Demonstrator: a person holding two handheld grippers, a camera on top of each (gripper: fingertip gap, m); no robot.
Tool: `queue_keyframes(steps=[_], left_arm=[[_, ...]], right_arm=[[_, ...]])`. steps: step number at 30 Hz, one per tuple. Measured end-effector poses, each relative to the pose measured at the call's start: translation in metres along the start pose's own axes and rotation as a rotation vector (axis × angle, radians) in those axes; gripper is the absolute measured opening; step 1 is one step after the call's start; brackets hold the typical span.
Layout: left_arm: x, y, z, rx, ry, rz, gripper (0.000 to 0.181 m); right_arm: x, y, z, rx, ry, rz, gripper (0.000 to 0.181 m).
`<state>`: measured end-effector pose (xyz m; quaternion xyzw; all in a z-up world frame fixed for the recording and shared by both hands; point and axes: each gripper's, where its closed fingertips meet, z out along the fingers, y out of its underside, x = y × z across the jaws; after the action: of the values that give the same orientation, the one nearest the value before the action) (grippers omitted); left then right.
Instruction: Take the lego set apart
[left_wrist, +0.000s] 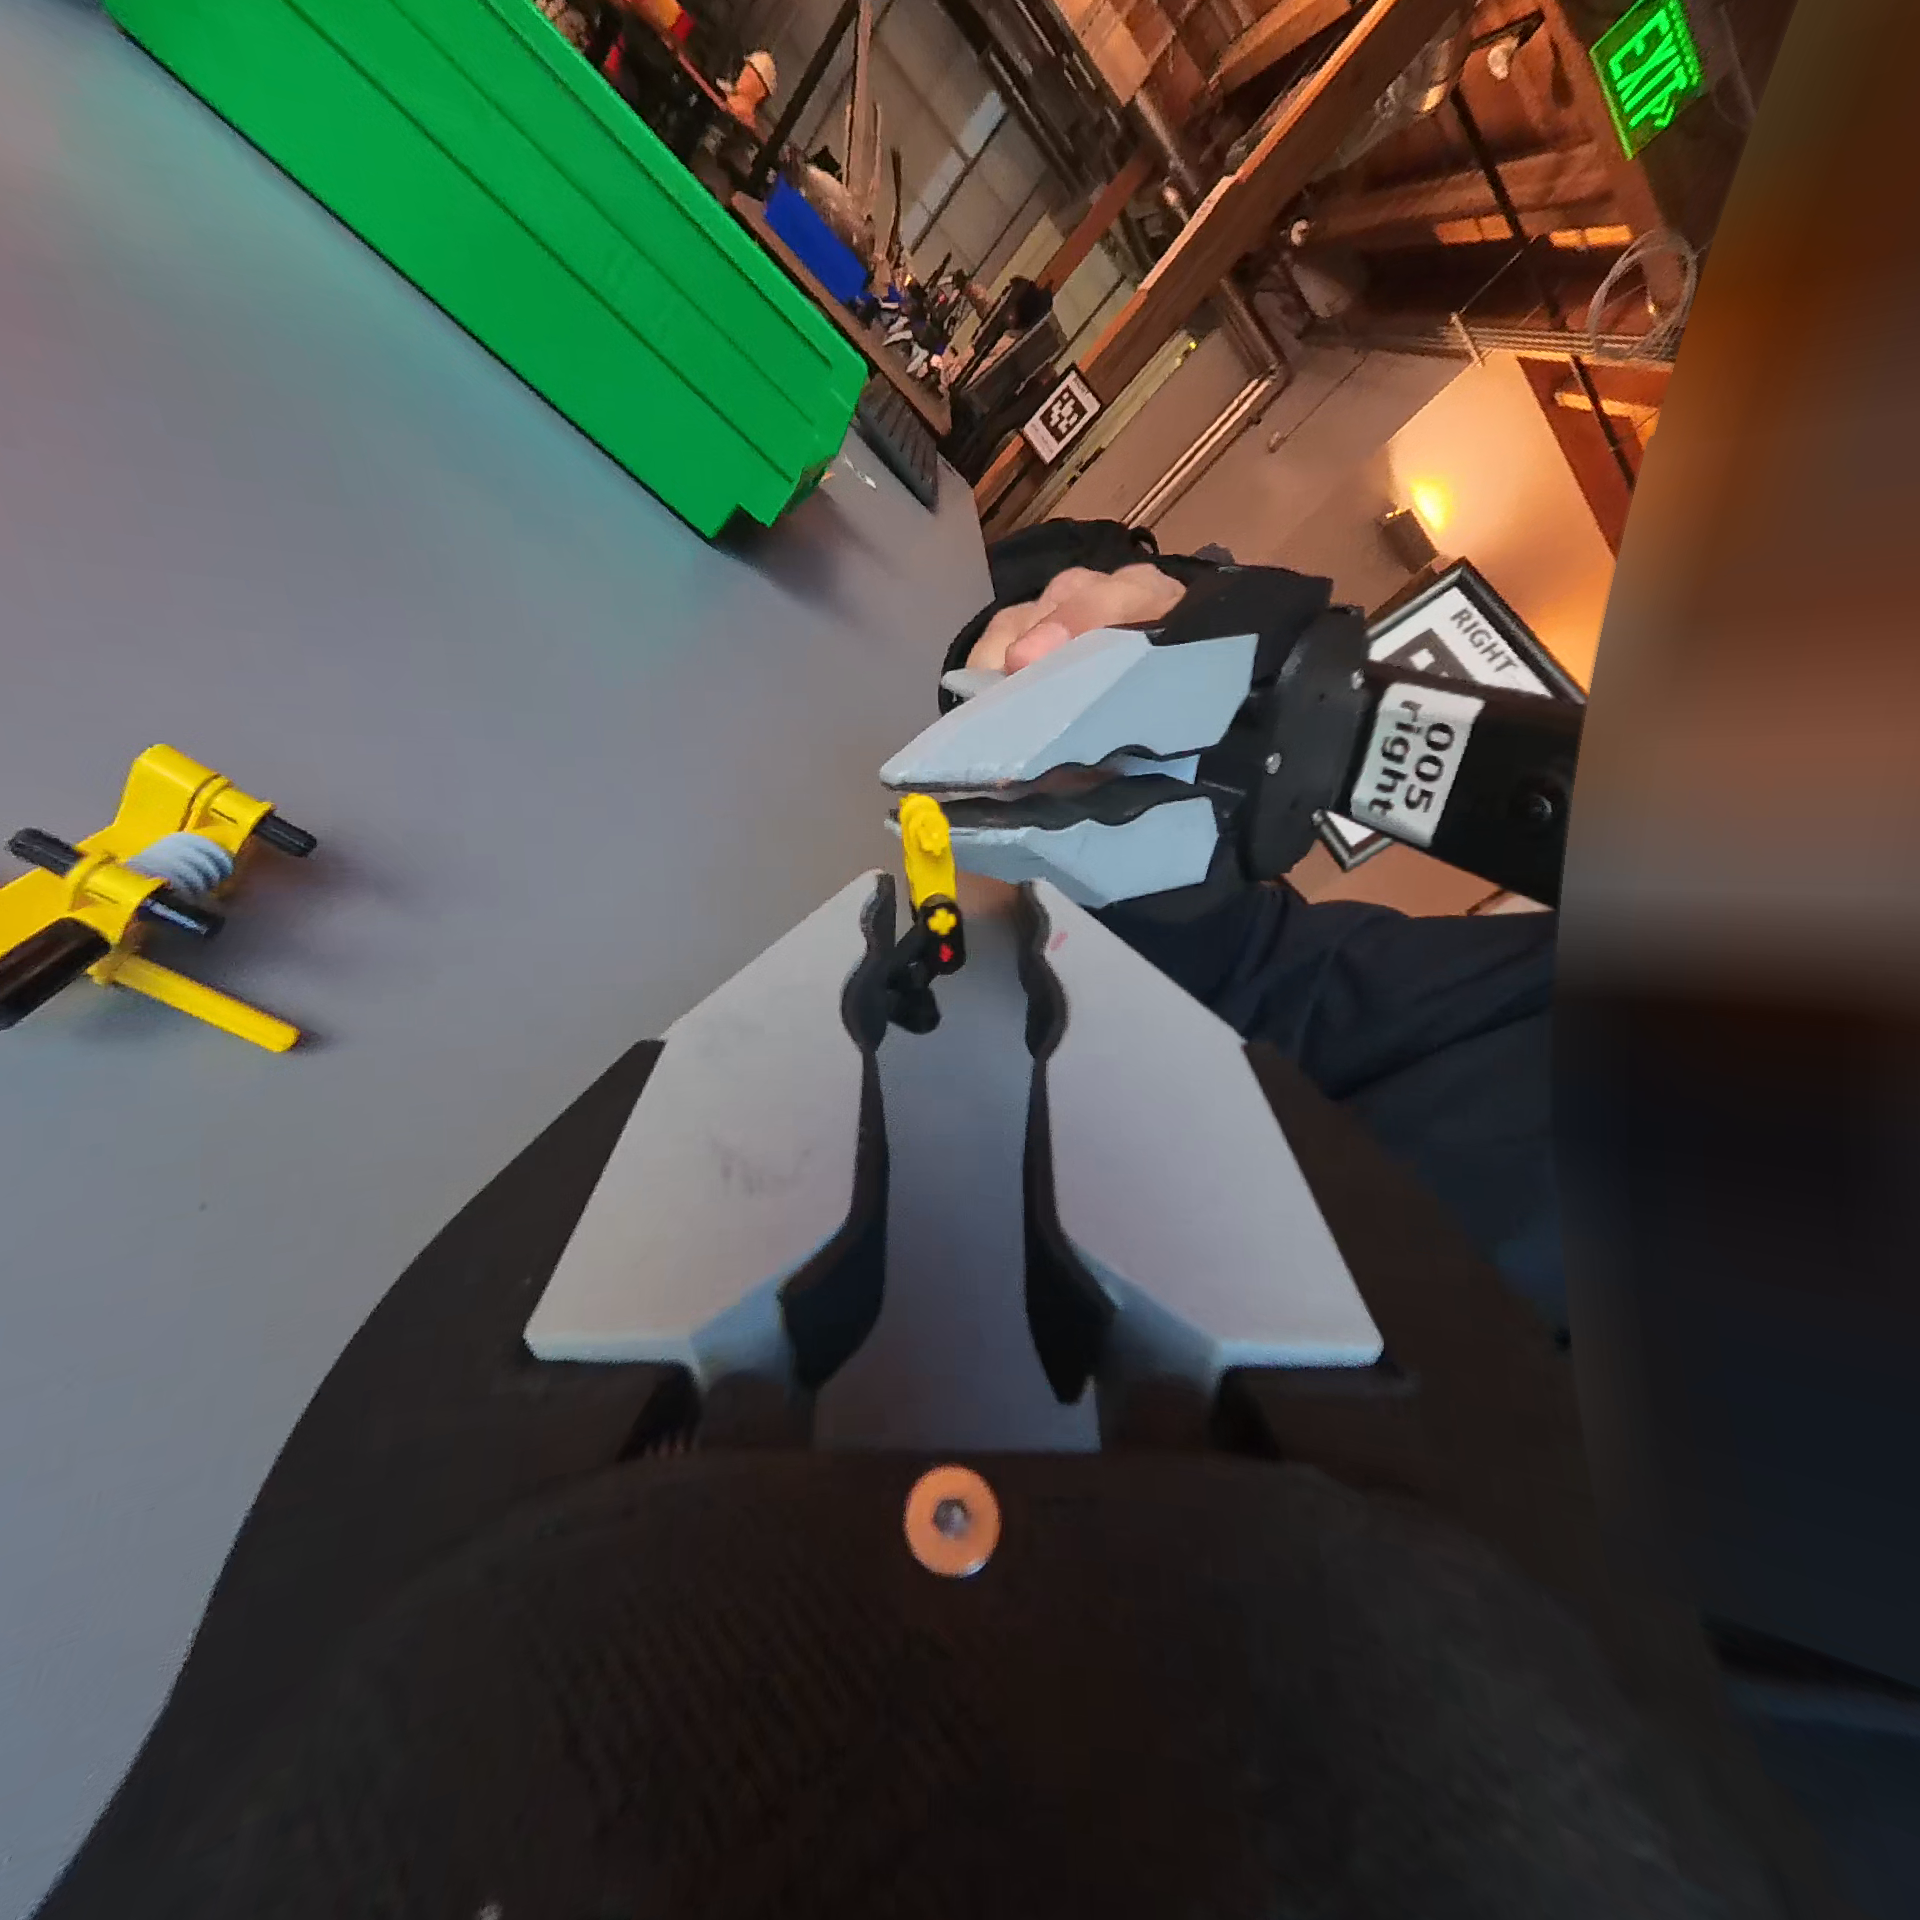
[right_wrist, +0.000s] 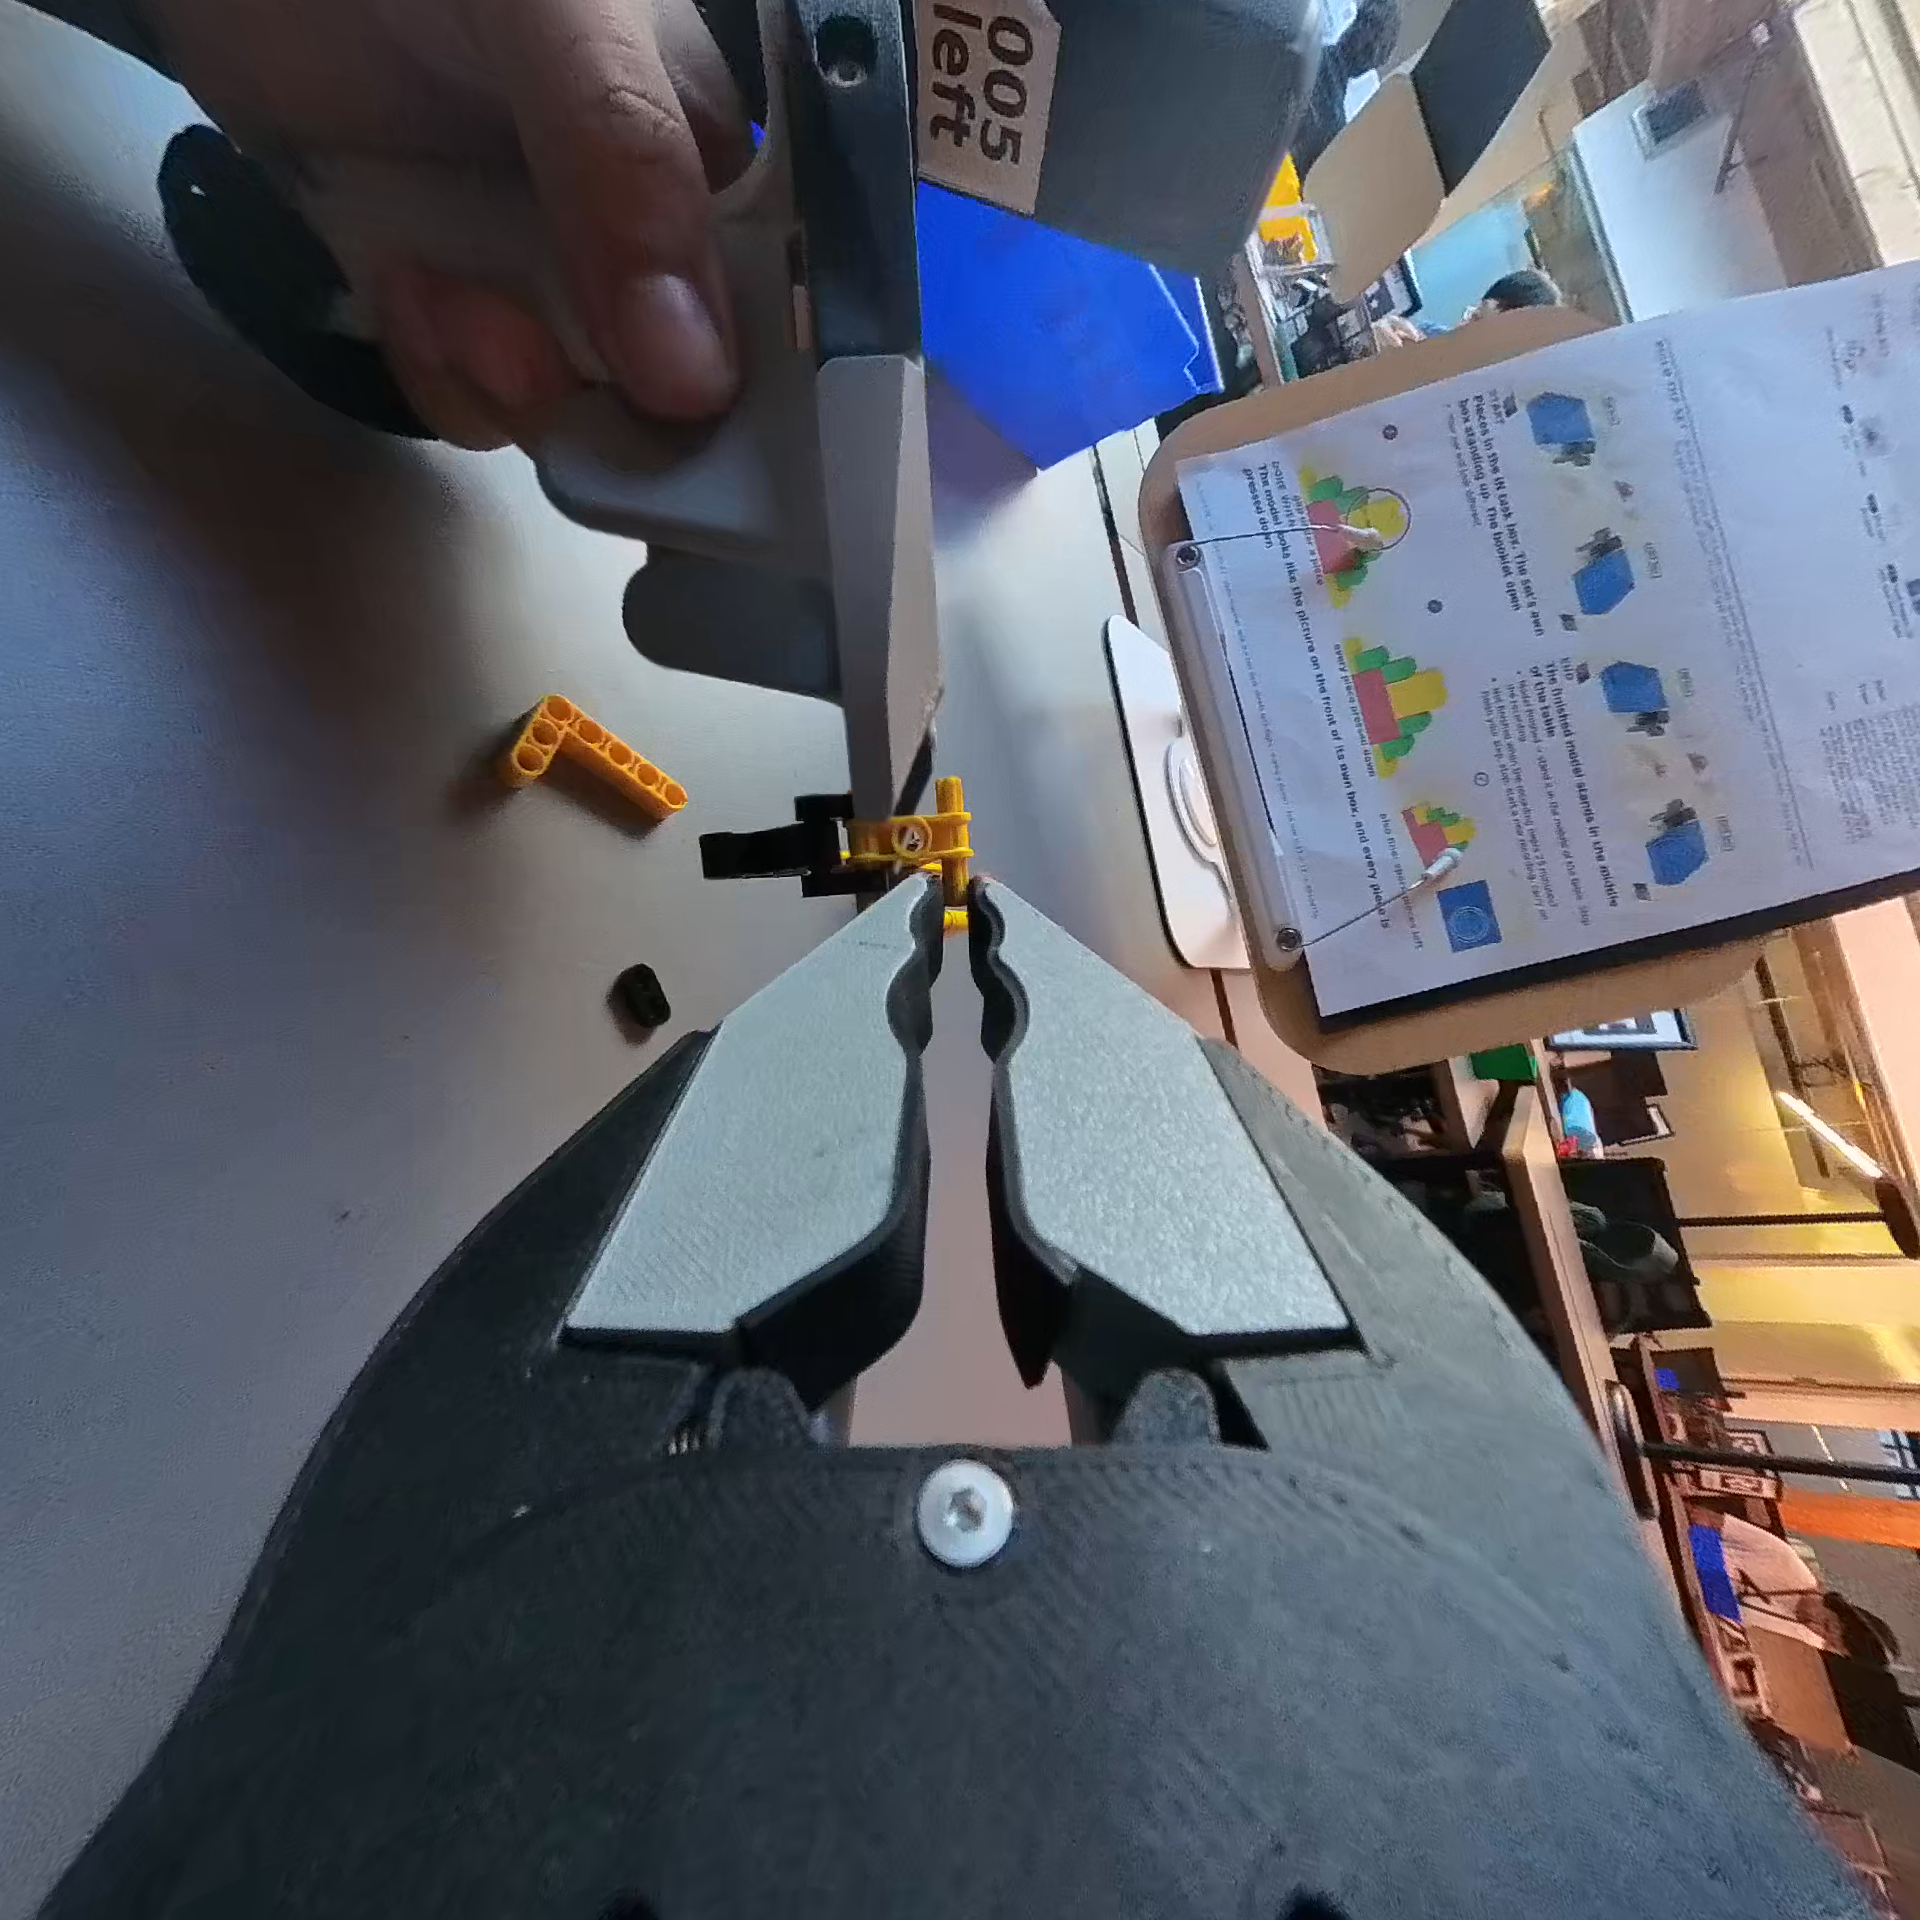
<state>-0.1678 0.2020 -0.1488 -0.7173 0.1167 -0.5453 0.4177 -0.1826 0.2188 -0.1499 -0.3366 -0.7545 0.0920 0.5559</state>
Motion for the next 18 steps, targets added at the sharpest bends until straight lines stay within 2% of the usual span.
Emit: queue_keyframes(steps=[1,4,7,12,16,18], left_arm=[[0.001,0.001,0.002,0.000,0.007,0.001,0.021],[-0.005,0.002,0.001,0.005,-0.040,0.040,0.007],[-0.004,0.002,0.001,-0.002,-0.054,0.082,0.006],[0.000,0.004,0.001,-0.064,-0.117,0.233,0.005],[0.003,0.001,0.006,-0.040,-0.124,0.195,0.006],[0.002,0.003,0.008,-0.037,-0.115,0.146,0.006]], right_arm=[[-0.002,0.001,0.002,-0.014,0.002,0.000,0.002],[-0.003,-0.005,-0.002,0.003,0.029,-0.030,0.001],[-0.004,-0.008,-0.008,0.027,0.024,-0.018,0.001],[0.001,-0.011,-0.017,0.132,-0.129,0.215,0.005],[-0.002,-0.009,-0.012,0.071,-0.078,0.108,0.011],[-0.006,-0.005,-0.008,0.022,-0.056,0.038,0.005]])
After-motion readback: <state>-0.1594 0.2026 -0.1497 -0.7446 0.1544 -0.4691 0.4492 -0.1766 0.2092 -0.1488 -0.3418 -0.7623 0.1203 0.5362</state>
